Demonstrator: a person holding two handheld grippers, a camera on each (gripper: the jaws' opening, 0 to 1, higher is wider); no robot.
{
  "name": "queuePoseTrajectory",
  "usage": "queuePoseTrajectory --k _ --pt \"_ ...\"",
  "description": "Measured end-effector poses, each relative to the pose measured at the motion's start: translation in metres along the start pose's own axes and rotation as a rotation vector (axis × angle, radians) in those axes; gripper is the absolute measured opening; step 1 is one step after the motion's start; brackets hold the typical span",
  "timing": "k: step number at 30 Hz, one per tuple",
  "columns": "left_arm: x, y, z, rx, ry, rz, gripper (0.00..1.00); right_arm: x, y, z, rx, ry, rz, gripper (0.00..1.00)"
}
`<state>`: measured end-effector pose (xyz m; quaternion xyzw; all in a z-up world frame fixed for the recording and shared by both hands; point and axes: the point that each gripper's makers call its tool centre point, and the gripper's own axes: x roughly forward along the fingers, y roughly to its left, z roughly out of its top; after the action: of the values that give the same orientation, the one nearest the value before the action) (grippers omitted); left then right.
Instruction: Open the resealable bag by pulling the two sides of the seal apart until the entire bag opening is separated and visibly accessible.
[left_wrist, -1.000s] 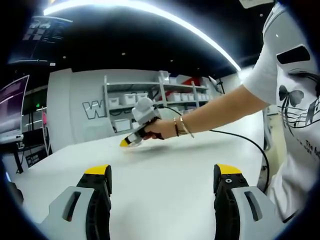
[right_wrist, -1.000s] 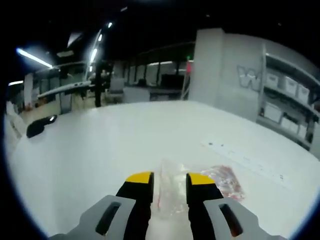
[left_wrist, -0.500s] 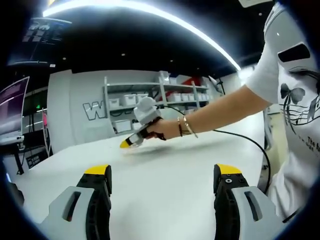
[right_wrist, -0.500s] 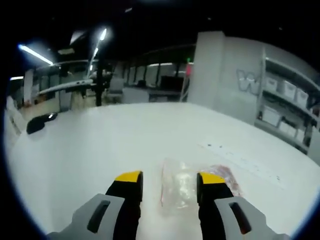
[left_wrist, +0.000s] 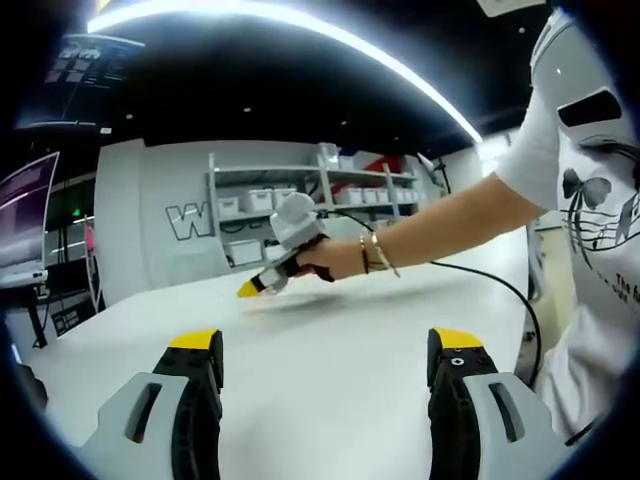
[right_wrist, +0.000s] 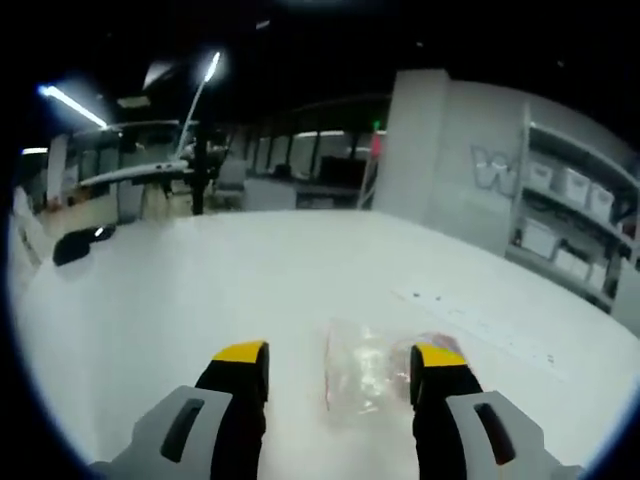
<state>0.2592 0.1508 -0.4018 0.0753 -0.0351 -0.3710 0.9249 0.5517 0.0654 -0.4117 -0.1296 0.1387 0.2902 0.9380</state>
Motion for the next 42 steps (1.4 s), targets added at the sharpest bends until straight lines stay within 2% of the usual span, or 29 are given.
queuePoseTrajectory --k 4,11,20,28,42 --pt "0.000 0.000 0.000 -0.002 -0.001 0.000 0.83 -0.002 -0.004 0.000 0.000 -0.007 -0.020 0.63" --pt "0.000 0.001 0.000 -0.005 -0.003 0.001 0.83 -0.011 -0.002 0.009 0.003 -0.043 -0.025 0.64" --pt "-0.001 0.001 0.001 -0.010 -0.006 -0.003 0.83 -0.015 0.000 0.006 0.020 -0.040 -0.034 0.71" --pt "-0.001 0.002 0.001 -0.009 -0.007 -0.001 0.83 -0.026 0.005 0.011 0.004 -0.077 -0.033 0.72" --pt "-0.001 0.003 0.002 -0.017 -0.013 -0.001 0.83 -0.032 0.003 0.011 0.047 -0.104 -0.045 0.70"
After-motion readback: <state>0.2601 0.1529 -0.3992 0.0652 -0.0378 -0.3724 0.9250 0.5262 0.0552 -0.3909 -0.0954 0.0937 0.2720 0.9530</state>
